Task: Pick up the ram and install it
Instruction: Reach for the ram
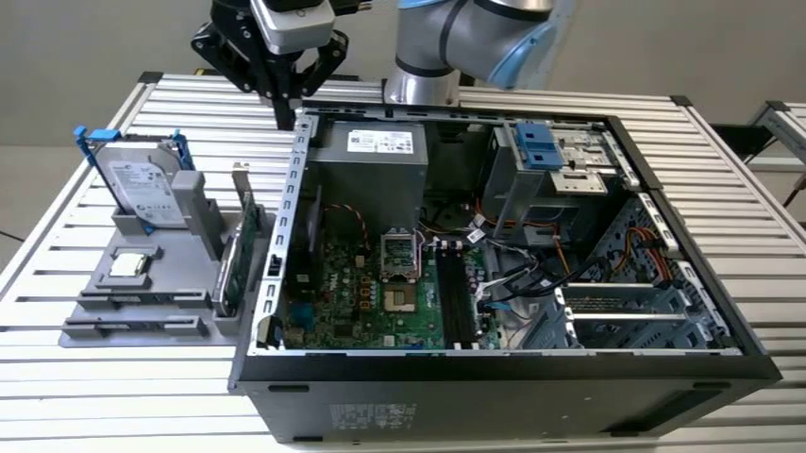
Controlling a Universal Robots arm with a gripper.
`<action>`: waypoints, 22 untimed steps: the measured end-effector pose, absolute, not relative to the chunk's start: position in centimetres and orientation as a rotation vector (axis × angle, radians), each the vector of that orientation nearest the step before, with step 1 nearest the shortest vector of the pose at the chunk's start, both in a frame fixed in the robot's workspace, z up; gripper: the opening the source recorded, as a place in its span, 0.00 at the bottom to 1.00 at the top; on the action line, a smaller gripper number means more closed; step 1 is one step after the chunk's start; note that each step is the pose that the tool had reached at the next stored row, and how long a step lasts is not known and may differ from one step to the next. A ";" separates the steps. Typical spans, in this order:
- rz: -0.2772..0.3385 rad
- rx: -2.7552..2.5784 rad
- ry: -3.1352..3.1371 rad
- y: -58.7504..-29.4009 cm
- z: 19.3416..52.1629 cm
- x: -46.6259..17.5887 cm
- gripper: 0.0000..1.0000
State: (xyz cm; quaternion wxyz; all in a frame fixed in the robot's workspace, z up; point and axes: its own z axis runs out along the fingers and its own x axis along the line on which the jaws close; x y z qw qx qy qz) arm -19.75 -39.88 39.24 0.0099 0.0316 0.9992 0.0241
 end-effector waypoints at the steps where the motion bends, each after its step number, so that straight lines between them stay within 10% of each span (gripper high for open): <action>1: 0.075 0.097 3.120 -39.9 39.2 -20.0 0.00; 22: 0.076 0.047 3.123 -39.9 39.2 -24.1 0.00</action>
